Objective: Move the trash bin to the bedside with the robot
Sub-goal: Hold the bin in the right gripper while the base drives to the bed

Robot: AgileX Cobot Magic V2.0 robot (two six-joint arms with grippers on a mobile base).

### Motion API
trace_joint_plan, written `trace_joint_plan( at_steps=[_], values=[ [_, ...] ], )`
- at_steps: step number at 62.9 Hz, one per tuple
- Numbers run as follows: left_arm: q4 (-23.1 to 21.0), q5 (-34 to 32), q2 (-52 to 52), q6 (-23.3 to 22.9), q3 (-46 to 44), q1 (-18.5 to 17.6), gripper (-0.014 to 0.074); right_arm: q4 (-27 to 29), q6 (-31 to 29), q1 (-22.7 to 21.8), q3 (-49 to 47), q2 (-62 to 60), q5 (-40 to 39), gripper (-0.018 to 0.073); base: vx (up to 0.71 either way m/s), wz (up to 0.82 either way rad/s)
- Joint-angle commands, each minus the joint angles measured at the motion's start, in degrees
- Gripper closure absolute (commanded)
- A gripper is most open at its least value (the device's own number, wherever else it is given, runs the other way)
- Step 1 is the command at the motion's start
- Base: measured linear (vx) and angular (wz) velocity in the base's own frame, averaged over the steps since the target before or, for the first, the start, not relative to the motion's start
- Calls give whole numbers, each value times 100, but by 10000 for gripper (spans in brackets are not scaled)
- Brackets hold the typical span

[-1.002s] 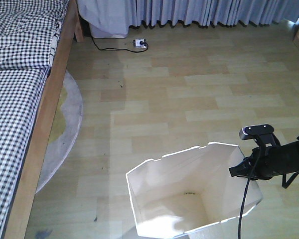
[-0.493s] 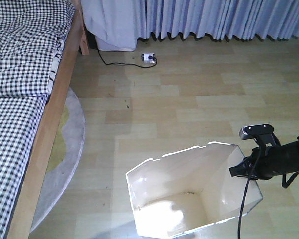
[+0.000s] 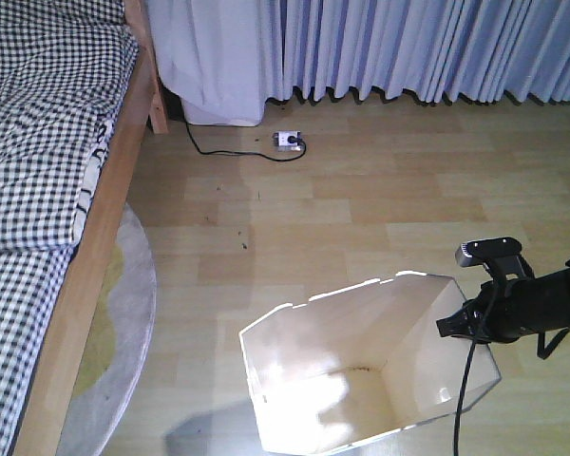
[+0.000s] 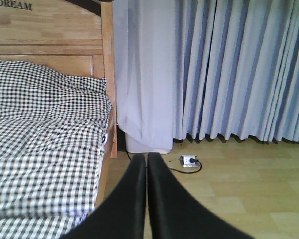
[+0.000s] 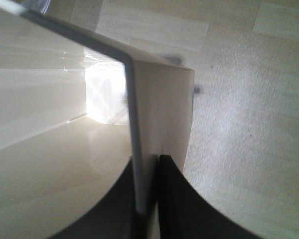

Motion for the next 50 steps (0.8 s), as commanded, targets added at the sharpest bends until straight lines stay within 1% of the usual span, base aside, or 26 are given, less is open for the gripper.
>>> trace_joint_plan(
  at_steps=[1,50],
  values=[
    [-17,-447,-56,-52,158,-17,602,309,110,-26,-110,-316,884,565,40,-2],
    [-17,-447,-56,-52,158,-17,602,309,110,-26,-110,-316,902,565,39,2]
  ],
)
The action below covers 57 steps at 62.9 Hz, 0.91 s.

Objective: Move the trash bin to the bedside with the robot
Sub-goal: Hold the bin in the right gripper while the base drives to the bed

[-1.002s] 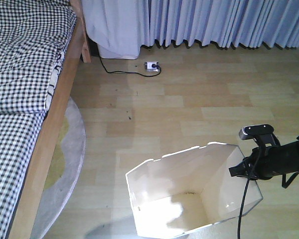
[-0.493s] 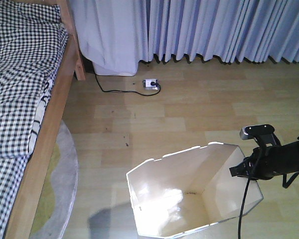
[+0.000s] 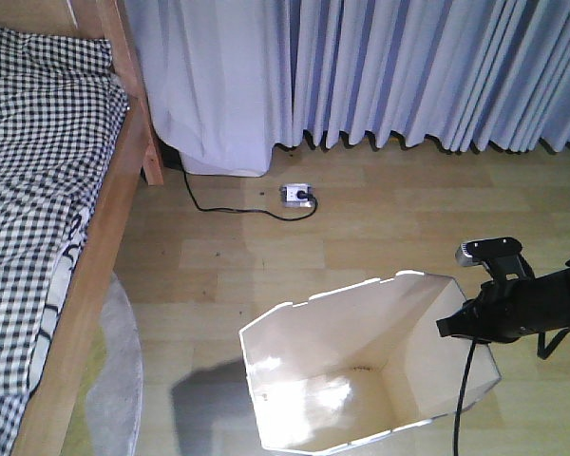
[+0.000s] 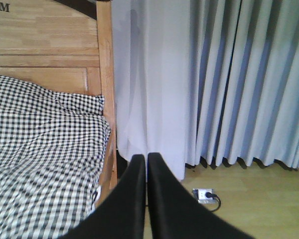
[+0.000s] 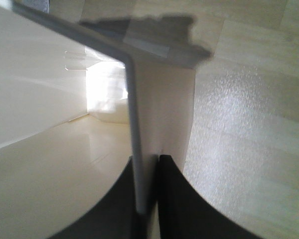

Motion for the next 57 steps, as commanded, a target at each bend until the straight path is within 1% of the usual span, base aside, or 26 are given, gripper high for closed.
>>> trace_joint_plan(
  at_steps=[1,57],
  values=[
    [-17,-447,-56,-52,158,-17,602,309,110,-26,-110,-316,907,565,36,3],
    [-17,-447,-56,-52,158,-17,602,309,110,-26,-110,-316,900,565,34,0]
  ],
)
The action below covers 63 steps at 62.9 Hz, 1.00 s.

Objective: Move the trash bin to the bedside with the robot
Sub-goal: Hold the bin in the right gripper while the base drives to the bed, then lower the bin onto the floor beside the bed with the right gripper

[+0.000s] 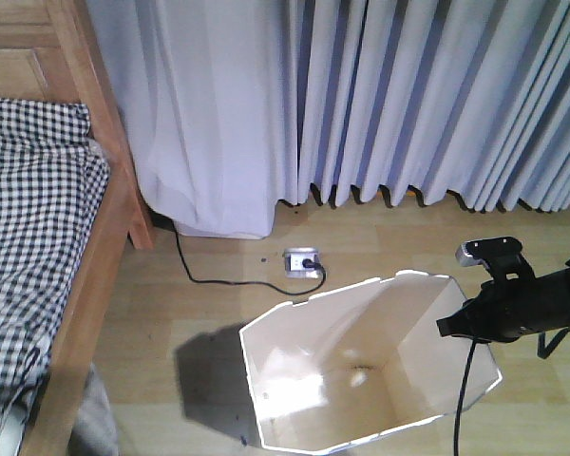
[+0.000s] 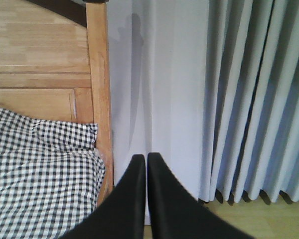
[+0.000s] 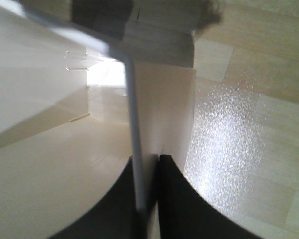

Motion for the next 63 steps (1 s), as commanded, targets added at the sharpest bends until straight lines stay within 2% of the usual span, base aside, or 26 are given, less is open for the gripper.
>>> trace_joint_plan(
  at_steps=[1,32,63],
  values=[
    [-17,-447,-56,-52,158,-17,602,309,110,-26,-110,-316,896,565,28,0],
    [-17,-447,-56,-52,158,-17,602,309,110,-26,-110,-316,902,565,21,0],
    [-17,-447,-56,-52,158,-17,602,309,110,-26,-110,-316,902,565,8,0]
  ],
)
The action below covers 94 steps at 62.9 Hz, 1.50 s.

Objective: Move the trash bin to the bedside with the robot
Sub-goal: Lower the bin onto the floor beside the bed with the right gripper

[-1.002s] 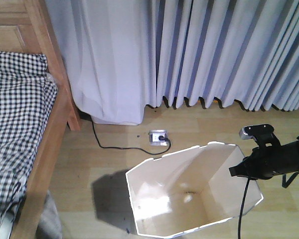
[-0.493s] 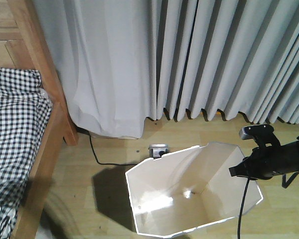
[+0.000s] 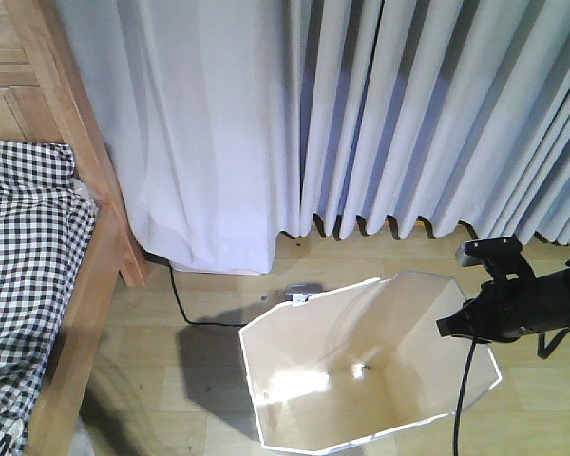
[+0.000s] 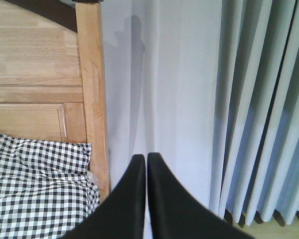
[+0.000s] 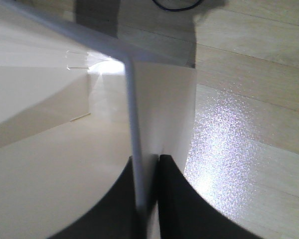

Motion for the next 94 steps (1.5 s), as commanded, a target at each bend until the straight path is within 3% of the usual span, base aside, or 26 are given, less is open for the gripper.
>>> trace_joint_plan(
  at_steps=[1,24,32,53,94],
  values=[
    [-17,-447,-56,-52,158,-17,602,304,110,-26,-110,-316,895,565,1,2],
    [-17,-447,-56,-52,158,-17,602,332,224,-26,-110,-316,906,565,0,0],
    [-17,-447,-56,-52,158,-17,602,691,220,-66,-301,-37,694,565,0,0],
    [-17,-447,-56,-52,158,-17,602,788,590,-486,-1449,1005,896,565,0,0],
    [-17,-447,-56,-52,158,-17,602,752,891,-527,-3851,3785,1362,565,0,0]
  ],
)
